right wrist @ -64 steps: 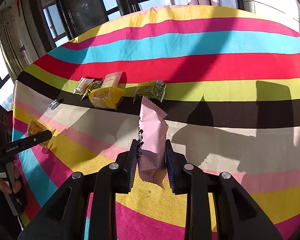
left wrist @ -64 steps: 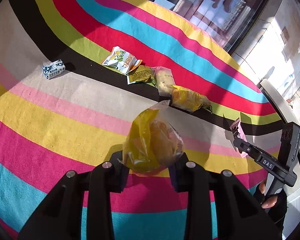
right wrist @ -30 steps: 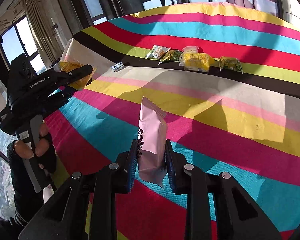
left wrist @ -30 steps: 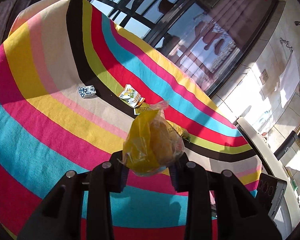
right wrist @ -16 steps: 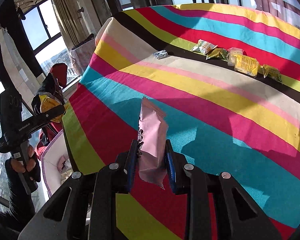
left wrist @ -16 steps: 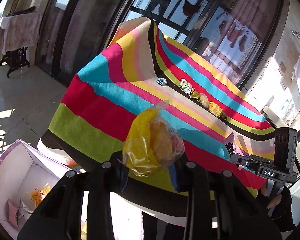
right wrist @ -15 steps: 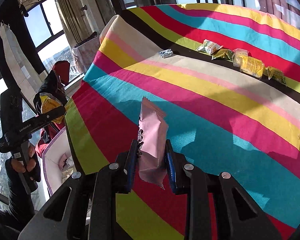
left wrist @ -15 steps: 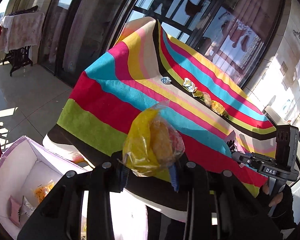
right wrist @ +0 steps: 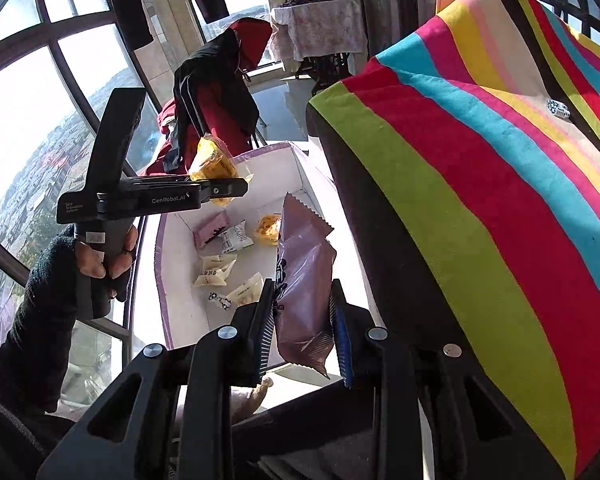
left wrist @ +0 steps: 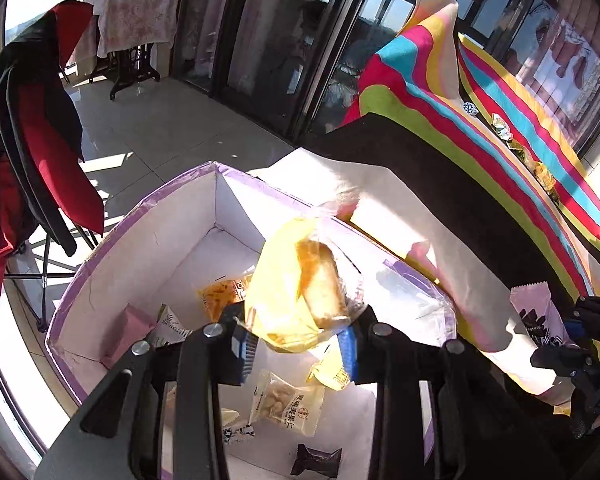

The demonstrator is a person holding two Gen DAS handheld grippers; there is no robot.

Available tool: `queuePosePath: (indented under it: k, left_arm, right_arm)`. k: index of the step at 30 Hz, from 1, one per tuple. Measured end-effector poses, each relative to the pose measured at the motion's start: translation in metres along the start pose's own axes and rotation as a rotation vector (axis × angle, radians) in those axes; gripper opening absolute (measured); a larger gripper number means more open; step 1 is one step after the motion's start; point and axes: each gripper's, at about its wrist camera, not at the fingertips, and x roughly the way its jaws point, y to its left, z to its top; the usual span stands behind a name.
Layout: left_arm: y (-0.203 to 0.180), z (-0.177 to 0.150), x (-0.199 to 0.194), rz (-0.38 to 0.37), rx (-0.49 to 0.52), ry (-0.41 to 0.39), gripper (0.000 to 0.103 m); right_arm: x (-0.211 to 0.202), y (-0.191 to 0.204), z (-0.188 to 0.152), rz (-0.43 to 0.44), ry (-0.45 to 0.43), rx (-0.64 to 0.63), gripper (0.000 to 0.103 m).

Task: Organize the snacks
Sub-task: 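Carry both held packs into the white box and open both tools, then move both tools out of the box back over the snacks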

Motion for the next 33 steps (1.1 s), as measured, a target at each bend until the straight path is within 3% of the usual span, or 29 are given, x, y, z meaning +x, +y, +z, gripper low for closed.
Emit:
queuePosePath:
  k: [5,6,7,8,9,11,15,17,20,23,30,33]
  left_arm:
    - [0.028,-0.005,0.009,0.097,-0.04,0.056,0.036]
    - [0.033,-0.006,0.011,0.131,-0.049,0.073,0.048]
    - [0.038,-0.006,0.013,0.18,-0.058,0.088,0.068]
    - [0.042,-0.005,0.014,0.241,-0.067,0.095,0.079]
    - [0.046,-0.006,0.014,0.321,-0.08,0.095,0.093]
    - [0.052,-0.003,0.012,0.394,-0.107,0.095,0.095]
    - [0.048,0.01,0.002,0.386,-0.177,0.052,0.096]
    - [0.034,0.02,-0.007,0.343,-0.197,-0.015,0.096]
    - [-0.006,0.038,-0.017,0.187,-0.198,-0.145,0.101]
    - [-0.06,0.057,-0.02,0.046,-0.118,-0.2,0.101]
    - [-0.206,0.097,0.008,-0.191,0.149,-0.134,0.101]
    - [-0.26,0.115,0.041,-0.235,0.208,-0.078,0.101]
  right_arm:
    - [0.037,0.03,0.001,0.059,0.08,-0.094,0.03]
    - [0.041,0.034,0.001,0.089,0.085,-0.104,0.032]
    - [0.044,0.038,-0.001,0.128,0.087,-0.104,0.044]
    - [0.044,0.039,-0.002,0.168,0.085,-0.097,0.054]
    - [0.04,0.04,-0.004,0.191,0.074,-0.088,0.074]
    - [0.028,0.035,-0.003,0.202,0.034,-0.073,0.079]
    - [-0.004,0.008,-0.003,0.176,-0.047,0.011,0.079]
    - [-0.021,-0.009,-0.005,0.141,-0.089,0.062,0.079]
    - [-0.053,-0.034,-0.014,0.084,-0.158,0.124,0.079]
    - [-0.087,-0.06,-0.025,0.034,-0.232,0.186,0.084]
    - [-0.151,-0.122,-0.066,-0.177,-0.353,0.313,0.087]
    - [-0.167,-0.159,-0.085,-0.317,-0.354,0.4,0.087]
